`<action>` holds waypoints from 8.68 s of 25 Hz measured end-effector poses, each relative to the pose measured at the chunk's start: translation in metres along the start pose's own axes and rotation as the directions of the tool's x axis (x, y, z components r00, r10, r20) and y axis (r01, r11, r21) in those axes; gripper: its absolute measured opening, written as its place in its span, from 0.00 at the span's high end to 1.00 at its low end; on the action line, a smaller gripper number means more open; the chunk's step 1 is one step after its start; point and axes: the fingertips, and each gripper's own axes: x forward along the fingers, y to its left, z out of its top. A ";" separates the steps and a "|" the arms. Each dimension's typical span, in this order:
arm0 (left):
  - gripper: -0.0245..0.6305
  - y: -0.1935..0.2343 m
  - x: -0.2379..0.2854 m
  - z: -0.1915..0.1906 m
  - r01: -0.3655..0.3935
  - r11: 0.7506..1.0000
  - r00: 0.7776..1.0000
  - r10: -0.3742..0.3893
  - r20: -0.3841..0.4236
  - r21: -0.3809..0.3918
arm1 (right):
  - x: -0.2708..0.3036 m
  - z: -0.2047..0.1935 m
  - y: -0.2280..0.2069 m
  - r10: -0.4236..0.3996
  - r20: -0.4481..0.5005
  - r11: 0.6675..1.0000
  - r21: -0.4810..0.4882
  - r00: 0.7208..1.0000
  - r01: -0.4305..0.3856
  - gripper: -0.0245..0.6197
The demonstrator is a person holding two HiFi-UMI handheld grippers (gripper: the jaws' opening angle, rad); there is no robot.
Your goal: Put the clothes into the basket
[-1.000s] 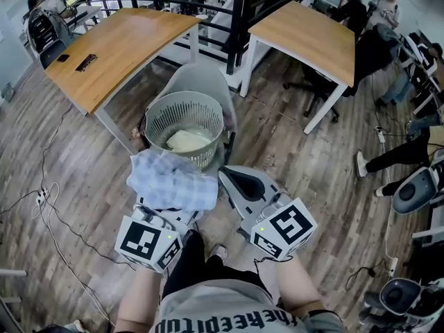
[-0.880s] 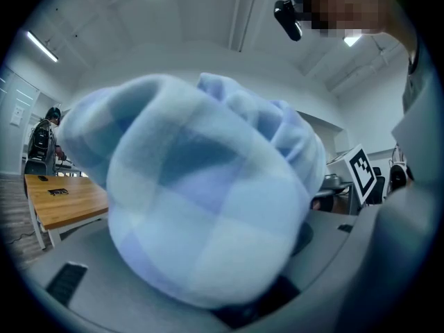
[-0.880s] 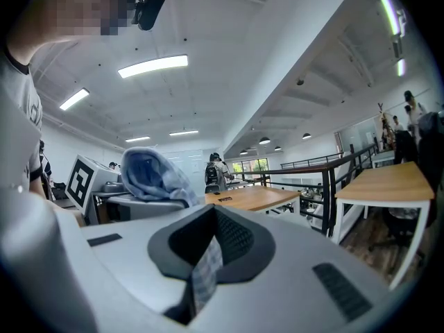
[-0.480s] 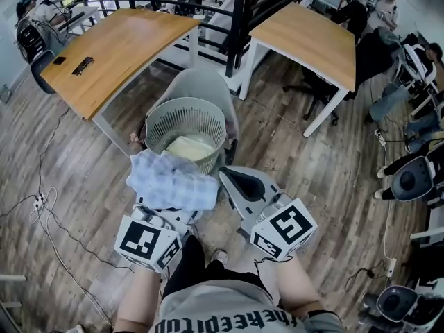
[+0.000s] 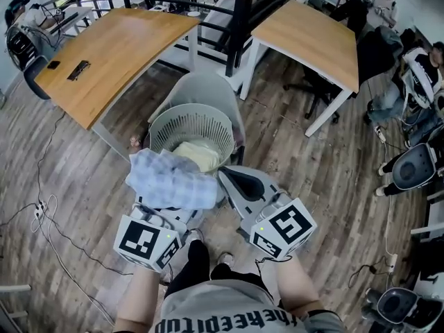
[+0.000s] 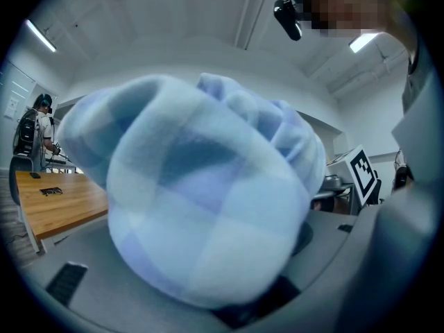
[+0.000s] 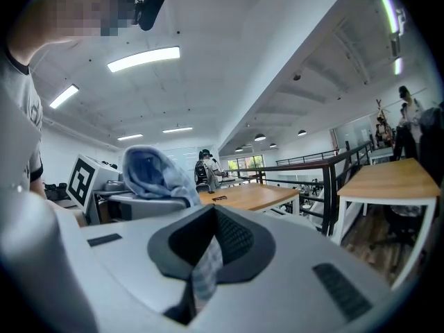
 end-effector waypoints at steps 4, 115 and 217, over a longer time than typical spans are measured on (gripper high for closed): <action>0.48 0.022 0.007 0.000 0.009 1.000 1.000 -0.009 -0.003 -0.002 | 0.022 -0.001 -0.004 -0.009 -0.005 1.000 0.002 1.000 0.009 0.95; 0.48 0.165 0.147 -0.195 -0.301 0.931 0.897 0.203 -0.394 -0.206 | 0.165 -0.112 -0.153 0.226 -0.266 0.963 0.205 0.937 -0.175 0.95; 0.94 0.154 0.139 -0.202 -0.189 0.969 0.839 0.075 -0.539 -0.160 | 0.164 -0.108 -0.138 0.195 -0.236 0.967 0.211 0.952 -0.145 0.95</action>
